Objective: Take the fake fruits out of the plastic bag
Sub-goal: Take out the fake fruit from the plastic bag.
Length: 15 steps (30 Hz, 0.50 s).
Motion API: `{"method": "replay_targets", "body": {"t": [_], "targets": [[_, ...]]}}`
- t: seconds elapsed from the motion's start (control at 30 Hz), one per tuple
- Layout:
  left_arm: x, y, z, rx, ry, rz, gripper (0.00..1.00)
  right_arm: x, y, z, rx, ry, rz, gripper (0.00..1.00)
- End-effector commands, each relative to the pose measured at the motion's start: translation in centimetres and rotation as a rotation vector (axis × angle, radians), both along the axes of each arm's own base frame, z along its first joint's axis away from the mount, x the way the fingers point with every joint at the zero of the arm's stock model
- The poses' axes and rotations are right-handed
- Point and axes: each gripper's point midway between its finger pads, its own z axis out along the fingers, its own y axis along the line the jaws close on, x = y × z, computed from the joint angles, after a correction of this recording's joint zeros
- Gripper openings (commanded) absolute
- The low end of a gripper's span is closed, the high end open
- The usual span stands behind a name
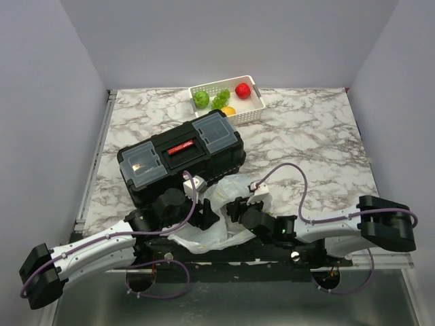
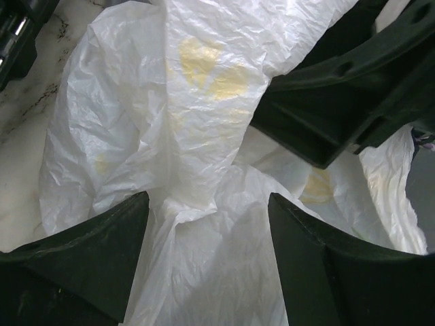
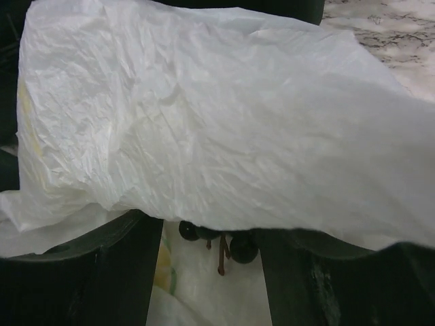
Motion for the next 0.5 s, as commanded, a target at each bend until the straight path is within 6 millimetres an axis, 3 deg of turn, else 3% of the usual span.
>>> {"method": "replay_targets", "body": {"t": [0.0, 0.1, 0.3, 0.37, 0.47], "targets": [[0.1, -0.8, 1.1, -0.045, -0.038, -0.026, 0.70, 1.8, 0.5, 0.3, -0.033, -0.064, -0.108, 0.60], [0.5, -0.6, 1.2, -0.033, -0.043, -0.003, 0.69, 2.1, 1.3, -0.1, -0.072, -0.088, -0.091, 0.71], [1.0, -1.0, 2.0, -0.039, -0.065, 0.003, 0.66, 3.1, 1.5, -1.3, -0.144, -0.125, -0.142, 0.72], [1.1, -1.1, 1.9, -0.045, -0.063, 0.007, 0.65, 3.3, 1.5, -2.2, -0.173, -0.130, -0.156, 0.70], [1.2, -1.0, 1.7, -0.044, -0.055, 0.025, 0.65, 3.7, 1.9, -3.4, -0.221, -0.138, -0.149, 0.55]]}}
